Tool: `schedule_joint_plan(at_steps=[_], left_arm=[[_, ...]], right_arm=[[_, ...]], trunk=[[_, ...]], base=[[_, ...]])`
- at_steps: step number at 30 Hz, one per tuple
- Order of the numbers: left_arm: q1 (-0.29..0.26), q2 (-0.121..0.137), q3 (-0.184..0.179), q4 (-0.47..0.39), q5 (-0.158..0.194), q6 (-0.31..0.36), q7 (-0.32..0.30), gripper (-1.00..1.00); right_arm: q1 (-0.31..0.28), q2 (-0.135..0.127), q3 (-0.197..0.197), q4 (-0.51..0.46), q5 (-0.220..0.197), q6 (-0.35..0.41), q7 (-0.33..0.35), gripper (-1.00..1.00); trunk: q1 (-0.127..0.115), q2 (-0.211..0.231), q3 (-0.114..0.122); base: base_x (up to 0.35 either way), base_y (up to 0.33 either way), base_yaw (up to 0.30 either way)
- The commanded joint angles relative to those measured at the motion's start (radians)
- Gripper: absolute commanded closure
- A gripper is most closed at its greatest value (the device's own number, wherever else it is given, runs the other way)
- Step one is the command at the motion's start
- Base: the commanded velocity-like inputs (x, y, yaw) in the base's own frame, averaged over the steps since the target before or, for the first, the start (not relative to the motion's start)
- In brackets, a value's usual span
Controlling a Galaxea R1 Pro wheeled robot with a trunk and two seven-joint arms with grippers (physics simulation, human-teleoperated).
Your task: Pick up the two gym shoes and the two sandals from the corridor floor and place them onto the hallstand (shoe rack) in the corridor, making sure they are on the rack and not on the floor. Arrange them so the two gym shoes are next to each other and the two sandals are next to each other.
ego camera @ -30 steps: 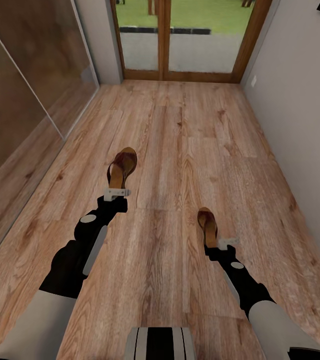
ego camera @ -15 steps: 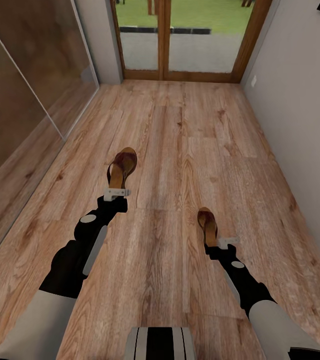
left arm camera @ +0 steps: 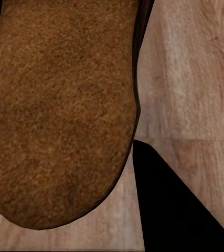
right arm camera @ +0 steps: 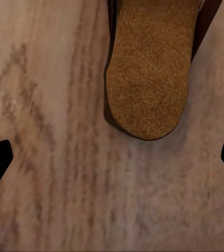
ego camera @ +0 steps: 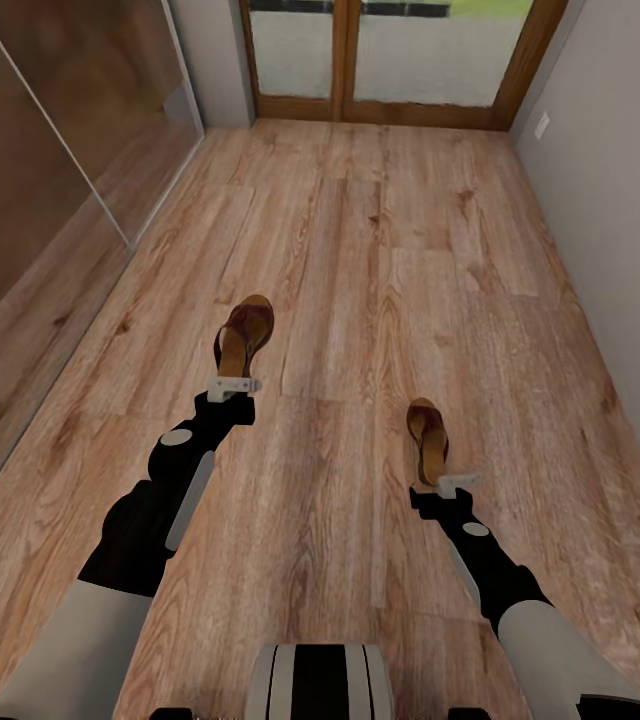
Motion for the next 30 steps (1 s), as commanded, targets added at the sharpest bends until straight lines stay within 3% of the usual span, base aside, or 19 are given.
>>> schedule_joint_plan(at_steps=[1,5,11,16,30], left_arm=[[-0.001,0.000,-0.002,-0.001,0.006,0.006,0.007,1.00],[-0.001,0.000,-0.002,-0.001,0.006,0.005,0.007,1.00],[-0.001,-0.001,-0.003,-0.001,0.005,0.004,0.007,1.00],[-0.001,-0.002,-0.003,-0.002,0.005,0.004,0.007,1.00],[-0.001,-0.003,-0.004,-0.002,0.005,0.003,0.007,1.00]], right_arm=[[0.000,0.000,-0.003,-0.001,0.010,0.001,-0.001,-1.00],[0.000,0.000,-0.004,-0.002,0.010,0.001,-0.001,-1.00],[0.000,0.000,-0.012,-0.002,0.010,0.001,-0.001,-1.00],[0.000,0.000,-0.060,-0.002,0.009,0.001,-0.001,-1.00],[0.000,0.000,-0.068,-0.002,-0.017,0.001,-0.001,-1.00]], trunk=[[0.000,-0.001,-0.006],[0.002,-0.001,-0.027],[0.002,-0.001,-0.028],[0.002,-0.001,-0.029],[0.002,-0.001,-0.029]], base=[[0.000,0.000,0.105],[0.000,0.000,0.087],[0.000,0.000,0.017],[0.007,0.000,0.001],[0.131,0.000,0.000]])
